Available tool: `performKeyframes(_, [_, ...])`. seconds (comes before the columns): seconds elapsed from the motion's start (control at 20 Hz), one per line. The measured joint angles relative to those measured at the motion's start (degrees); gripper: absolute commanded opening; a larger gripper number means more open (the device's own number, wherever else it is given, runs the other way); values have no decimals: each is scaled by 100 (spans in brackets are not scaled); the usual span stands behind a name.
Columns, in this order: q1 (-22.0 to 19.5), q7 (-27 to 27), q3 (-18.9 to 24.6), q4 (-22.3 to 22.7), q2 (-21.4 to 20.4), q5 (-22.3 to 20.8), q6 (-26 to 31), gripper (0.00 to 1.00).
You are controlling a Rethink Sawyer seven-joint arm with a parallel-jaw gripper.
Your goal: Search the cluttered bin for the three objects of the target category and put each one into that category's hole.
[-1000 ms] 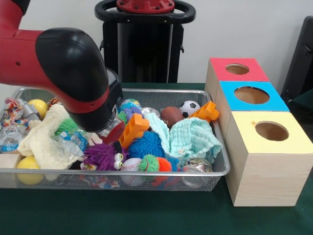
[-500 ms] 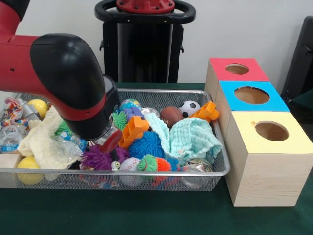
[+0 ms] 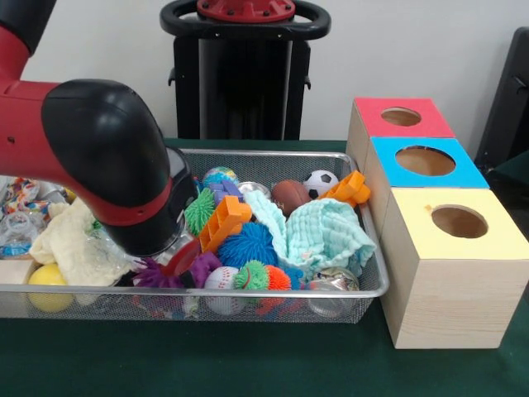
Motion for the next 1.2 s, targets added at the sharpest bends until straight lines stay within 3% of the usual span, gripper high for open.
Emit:
performKeyframes(0.35, [31, 0, 1, -305, 138, 9, 288, 100])
performKeyframes(1.2, [36, 0, 1, -314, 113, 51, 291, 100])
